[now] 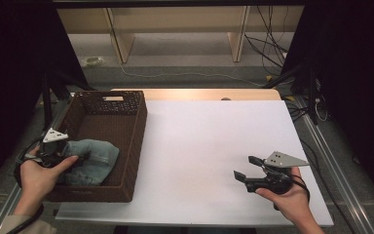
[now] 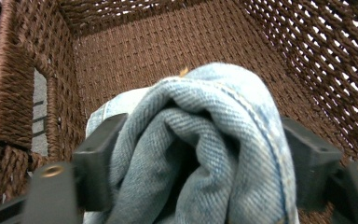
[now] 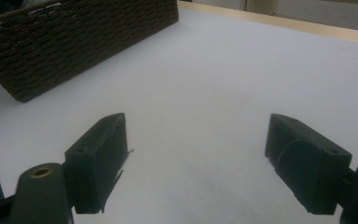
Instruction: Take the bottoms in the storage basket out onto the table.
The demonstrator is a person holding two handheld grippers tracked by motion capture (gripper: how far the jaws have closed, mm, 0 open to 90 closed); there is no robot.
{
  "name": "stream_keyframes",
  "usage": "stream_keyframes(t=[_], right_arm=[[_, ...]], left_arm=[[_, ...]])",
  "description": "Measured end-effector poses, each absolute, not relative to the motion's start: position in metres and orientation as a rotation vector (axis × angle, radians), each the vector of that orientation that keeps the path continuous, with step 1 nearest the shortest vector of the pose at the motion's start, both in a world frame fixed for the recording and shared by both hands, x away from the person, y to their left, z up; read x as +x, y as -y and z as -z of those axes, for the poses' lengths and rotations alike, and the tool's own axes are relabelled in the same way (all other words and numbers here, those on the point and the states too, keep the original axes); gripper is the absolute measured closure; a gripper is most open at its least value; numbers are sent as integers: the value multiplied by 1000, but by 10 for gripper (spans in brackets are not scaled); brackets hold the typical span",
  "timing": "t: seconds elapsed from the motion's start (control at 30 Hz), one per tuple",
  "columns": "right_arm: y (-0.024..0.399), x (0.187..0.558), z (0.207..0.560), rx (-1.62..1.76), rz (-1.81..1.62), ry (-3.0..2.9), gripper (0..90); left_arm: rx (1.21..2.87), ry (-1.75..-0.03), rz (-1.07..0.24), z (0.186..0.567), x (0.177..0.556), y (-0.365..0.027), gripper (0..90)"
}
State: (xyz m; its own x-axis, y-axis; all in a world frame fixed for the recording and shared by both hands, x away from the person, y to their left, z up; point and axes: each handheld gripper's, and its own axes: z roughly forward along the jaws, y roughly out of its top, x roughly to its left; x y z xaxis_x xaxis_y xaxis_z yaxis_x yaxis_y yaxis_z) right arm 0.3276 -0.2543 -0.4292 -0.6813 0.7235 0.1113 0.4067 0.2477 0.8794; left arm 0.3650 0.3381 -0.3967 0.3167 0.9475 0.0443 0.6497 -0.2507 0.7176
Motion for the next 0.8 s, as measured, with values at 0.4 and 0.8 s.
stream_keyframes(t=[0.4,0.8], right_arm=[[254,328,430,1050,-1404,-2212,223],[256,328,429,1057,-1408,-2207,223]], left_arm=[[2031,-1394,-586,398,362,-338,655],[1972,-1367,-566,390,357,-335,695]])
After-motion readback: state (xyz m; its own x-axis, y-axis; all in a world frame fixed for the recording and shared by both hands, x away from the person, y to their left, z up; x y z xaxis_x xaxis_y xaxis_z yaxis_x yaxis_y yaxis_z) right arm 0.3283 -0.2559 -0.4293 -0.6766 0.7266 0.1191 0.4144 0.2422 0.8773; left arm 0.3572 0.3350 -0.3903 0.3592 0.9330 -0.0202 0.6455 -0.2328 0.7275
